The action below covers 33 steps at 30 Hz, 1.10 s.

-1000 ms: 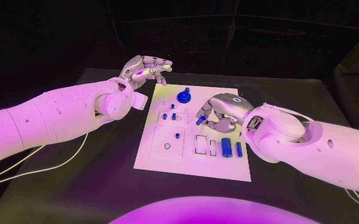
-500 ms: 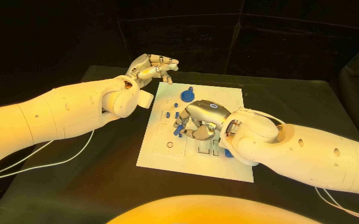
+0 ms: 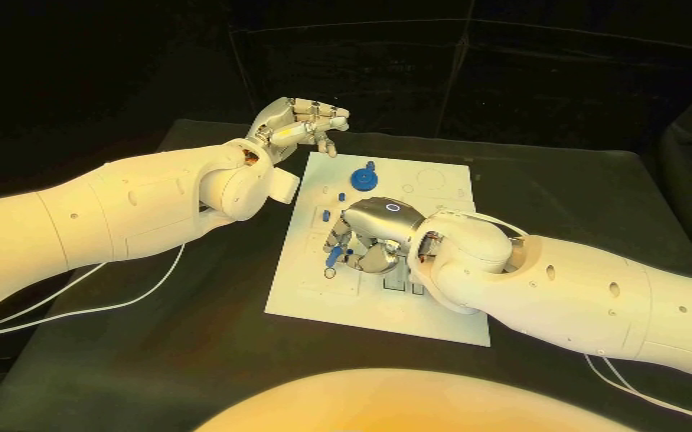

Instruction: Assemble the parts on the task board

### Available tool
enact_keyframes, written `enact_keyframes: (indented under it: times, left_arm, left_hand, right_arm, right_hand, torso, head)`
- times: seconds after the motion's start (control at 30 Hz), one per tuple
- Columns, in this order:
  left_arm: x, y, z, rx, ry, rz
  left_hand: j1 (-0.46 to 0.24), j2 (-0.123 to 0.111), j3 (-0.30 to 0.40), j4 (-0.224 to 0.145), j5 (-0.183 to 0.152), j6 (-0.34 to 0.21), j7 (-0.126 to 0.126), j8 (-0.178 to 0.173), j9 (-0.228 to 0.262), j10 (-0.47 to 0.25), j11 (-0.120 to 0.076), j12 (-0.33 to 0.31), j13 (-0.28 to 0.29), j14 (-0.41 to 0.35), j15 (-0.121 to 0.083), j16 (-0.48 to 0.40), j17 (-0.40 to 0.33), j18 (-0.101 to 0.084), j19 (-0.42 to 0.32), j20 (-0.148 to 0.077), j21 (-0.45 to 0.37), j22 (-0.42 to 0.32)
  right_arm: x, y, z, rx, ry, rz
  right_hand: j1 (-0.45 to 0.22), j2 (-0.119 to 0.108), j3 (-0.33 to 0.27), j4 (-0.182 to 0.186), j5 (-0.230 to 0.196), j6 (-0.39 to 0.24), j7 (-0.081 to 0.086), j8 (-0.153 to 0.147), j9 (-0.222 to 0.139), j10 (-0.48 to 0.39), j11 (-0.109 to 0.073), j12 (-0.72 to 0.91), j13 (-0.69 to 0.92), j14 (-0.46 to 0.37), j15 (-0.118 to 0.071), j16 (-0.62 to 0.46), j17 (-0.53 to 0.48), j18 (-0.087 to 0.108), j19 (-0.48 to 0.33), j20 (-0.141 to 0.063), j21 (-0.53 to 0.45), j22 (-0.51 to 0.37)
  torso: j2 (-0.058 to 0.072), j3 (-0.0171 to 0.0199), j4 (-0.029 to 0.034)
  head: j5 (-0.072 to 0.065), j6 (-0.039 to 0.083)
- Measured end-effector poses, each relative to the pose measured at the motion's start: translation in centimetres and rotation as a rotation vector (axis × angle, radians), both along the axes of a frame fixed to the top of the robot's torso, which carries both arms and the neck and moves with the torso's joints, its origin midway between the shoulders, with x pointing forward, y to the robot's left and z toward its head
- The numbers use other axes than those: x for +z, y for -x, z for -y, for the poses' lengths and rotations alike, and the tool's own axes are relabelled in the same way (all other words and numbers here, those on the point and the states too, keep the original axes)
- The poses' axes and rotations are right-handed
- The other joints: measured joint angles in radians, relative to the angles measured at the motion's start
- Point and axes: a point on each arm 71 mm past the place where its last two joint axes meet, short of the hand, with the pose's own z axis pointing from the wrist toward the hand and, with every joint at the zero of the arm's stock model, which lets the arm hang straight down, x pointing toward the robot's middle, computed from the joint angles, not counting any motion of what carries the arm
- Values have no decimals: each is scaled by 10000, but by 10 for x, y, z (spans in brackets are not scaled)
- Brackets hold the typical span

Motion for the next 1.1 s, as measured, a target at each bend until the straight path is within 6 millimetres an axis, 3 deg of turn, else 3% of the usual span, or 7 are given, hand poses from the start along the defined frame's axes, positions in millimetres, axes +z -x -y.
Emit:
enact_keyframes:
  times: [0.6, 1.1]
  left_arm:
    - [0, 0, 1, -14, 2, -9]
    - [0, 0, 1, -21, 4, -13]
  left_hand:
    - [0, 0, 0, 0, 0, 0, 0, 0, 0, 0, 0, 0, -1, 0, 0, 0, 1, -1, 0, 0, 0, -7]
    - [0, 0, 0, 0, 0, 0, 0, 0, 0, 0, 0, -1, -2, 0, 0, 0, 1, -1, 0, 0, 0, -5]
  right_arm:
    - [-12, -1, -10, 139, 765, -2]
    - [-19, 1, -15, 161, 1122, -24]
  right_hand:
    - [-12, -15, -1, -1, -2, -35, -1, 10, -1, -1, 1, 1, 0, 0, 0, 0, 35, 1, 0, 0, 0, -2]
    - [-49, -6, 30, -35, -6, -19, 22, 9, 3, -2, 1, 1, 0, 0, 0, 0, 53, 0, -1, 0, 0, 12]
  torso:
    - [0, 6, 3]
    - [-10, 6, -12]
  head:
    - [139, -112]
    - [162, -160]
